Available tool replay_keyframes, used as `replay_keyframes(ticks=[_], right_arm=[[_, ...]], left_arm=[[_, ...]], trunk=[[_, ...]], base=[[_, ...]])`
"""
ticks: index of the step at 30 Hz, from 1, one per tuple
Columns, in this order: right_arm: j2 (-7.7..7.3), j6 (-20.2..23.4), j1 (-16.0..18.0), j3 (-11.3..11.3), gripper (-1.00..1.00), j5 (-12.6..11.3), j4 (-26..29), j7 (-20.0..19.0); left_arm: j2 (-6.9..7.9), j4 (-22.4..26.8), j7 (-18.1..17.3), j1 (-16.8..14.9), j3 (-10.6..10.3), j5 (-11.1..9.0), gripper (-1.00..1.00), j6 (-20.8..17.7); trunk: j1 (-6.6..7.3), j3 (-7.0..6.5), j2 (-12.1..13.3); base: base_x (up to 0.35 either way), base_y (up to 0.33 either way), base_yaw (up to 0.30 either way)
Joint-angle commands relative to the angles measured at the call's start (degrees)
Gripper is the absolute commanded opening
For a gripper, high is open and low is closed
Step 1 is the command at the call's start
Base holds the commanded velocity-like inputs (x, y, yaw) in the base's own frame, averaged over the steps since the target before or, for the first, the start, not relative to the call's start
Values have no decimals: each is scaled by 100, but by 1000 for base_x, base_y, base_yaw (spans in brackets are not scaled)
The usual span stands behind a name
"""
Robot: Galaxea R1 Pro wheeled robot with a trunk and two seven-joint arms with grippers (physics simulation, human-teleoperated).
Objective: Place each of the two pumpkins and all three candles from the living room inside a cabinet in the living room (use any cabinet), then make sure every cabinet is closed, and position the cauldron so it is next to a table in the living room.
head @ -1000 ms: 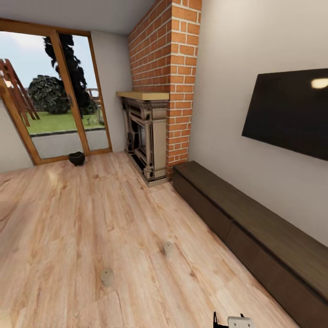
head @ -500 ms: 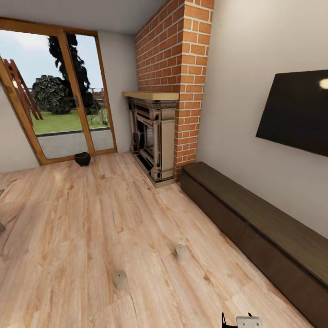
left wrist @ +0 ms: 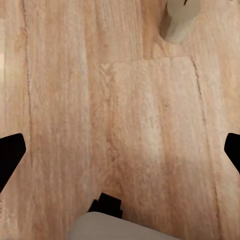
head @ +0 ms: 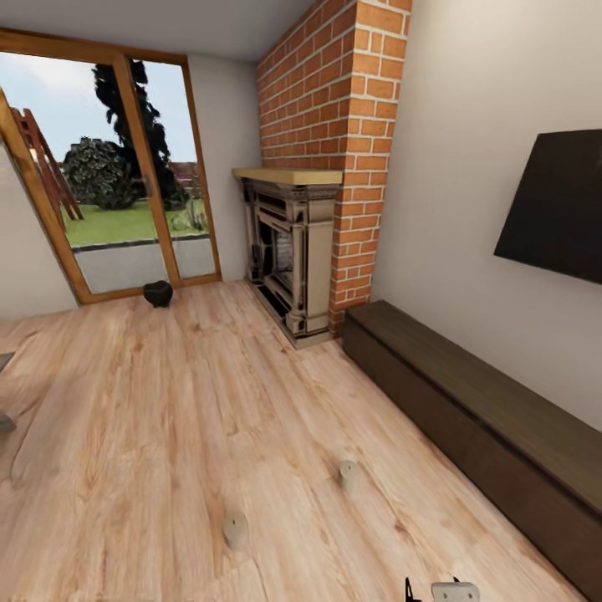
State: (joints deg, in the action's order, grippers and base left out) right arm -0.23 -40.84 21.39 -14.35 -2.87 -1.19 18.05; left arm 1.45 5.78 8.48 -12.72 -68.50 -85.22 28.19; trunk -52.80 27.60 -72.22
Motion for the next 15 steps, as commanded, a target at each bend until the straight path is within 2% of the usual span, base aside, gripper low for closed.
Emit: replay_keyframes(ticks=[1, 8, 15], right_arm=[[-1, -25, 6, -50, 100, -27, -13, 23], [12, -35, 6, -50, 100, -13, -13, 21], [6, -37, 6, -50, 100, -4, -13, 15]], left_arm=[[8, 19, 56, -2, -49, -12, 100, 11], [11, 19, 57, -2, -41, -12, 100, 11], [9, 19, 57, -2, -44, -12, 100, 11]], trunk=[[0, 6, -3], [0, 6, -3], [0, 6, -3]], base=[[5, 2, 251], [52, 53, 232], [190, 216, 31]])
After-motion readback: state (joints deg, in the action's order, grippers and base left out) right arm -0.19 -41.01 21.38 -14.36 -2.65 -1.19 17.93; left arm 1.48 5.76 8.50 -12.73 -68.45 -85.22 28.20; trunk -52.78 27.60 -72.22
